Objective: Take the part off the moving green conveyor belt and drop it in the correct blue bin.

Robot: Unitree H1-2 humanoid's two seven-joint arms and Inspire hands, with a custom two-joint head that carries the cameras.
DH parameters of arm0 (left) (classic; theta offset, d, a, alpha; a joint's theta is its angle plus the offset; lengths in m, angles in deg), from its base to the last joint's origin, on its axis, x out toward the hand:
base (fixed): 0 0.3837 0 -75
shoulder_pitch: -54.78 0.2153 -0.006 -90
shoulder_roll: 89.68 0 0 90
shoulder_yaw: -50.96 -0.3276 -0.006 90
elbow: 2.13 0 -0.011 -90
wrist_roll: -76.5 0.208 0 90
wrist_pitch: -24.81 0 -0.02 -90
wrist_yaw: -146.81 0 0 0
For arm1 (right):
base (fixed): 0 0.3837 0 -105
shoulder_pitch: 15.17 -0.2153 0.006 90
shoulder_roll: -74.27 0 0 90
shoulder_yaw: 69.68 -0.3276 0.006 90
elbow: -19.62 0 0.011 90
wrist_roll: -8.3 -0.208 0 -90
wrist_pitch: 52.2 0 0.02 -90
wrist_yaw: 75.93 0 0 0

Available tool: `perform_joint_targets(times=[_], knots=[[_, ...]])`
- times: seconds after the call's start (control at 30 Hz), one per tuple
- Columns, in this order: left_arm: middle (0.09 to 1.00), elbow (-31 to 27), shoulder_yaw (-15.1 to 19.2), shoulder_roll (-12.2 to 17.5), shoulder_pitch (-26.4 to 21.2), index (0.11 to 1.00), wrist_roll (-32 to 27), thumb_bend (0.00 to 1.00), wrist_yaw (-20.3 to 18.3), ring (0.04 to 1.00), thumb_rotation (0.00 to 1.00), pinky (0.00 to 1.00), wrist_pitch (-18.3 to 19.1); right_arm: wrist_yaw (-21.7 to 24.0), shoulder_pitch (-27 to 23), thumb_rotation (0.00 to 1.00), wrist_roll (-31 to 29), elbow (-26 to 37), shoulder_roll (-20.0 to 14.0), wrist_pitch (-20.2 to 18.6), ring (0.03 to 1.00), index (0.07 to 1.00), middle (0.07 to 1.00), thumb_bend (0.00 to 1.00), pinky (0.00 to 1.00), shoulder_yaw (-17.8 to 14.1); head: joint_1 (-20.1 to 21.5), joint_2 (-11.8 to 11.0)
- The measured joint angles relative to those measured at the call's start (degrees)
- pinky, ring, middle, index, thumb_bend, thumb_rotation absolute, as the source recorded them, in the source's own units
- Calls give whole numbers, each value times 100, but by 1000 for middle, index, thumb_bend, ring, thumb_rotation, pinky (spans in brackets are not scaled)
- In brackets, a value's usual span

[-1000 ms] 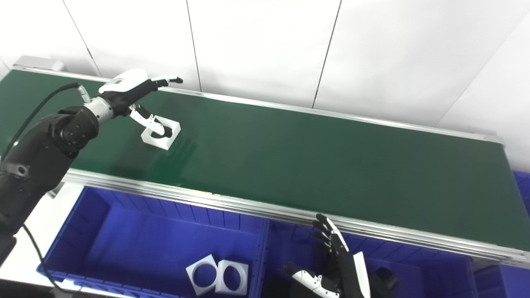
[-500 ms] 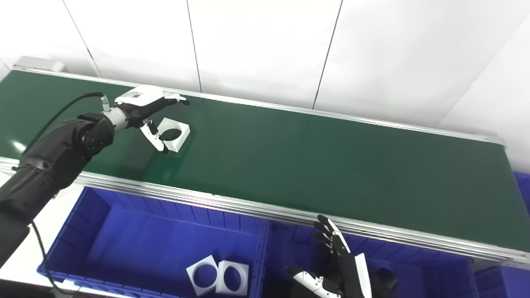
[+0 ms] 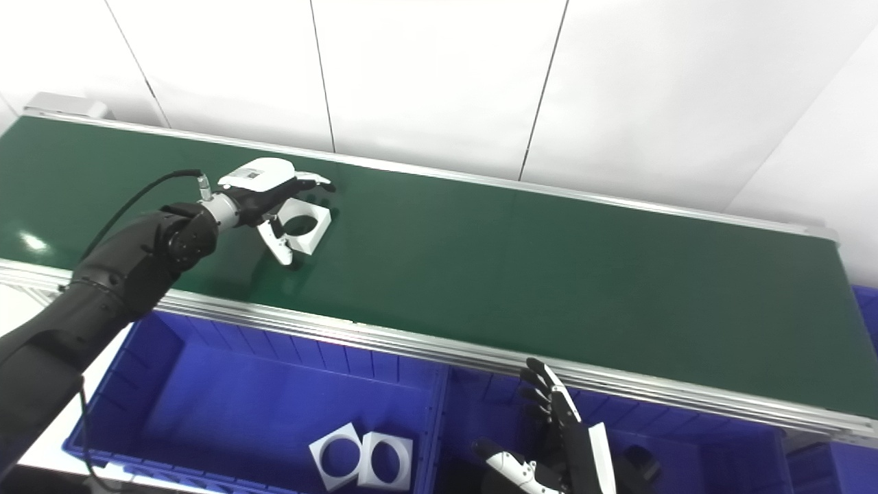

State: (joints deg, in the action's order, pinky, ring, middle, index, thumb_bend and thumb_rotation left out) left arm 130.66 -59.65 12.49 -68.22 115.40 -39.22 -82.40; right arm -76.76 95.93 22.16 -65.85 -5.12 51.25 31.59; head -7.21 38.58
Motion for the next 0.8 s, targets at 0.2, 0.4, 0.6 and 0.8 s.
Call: perform_joint_targets(times=[0.2, 0.4, 0.6, 0.8], knots=[[622, 155, -12, -98, -30, 533, -92, 505, 139, 573, 31, 529, -225, -18, 29, 400, 36, 30, 20, 0, 788, 881, 843, 686, 719, 0, 35, 26], [540, -14, -32, -177, -109, 490, -206, 507, -241, 549, 18, 517, 85, -35, 36, 401, 38, 96, 70, 0, 786, 881, 842, 681, 713, -1, 18, 35], [484, -82, -23, -192, -114, 498, -410, 517, -423, 498, 0, 453, 243, -45, 31, 392, 87, 96, 73, 0, 784, 880, 841, 679, 714, -3, 26, 53], [459, -576, 233, -171, 99, 505, -618, 519, -576, 451, 0, 404, 323, -46, 19, 407, 96, 100, 89, 0, 781, 880, 840, 686, 712, -2, 114, 114]])
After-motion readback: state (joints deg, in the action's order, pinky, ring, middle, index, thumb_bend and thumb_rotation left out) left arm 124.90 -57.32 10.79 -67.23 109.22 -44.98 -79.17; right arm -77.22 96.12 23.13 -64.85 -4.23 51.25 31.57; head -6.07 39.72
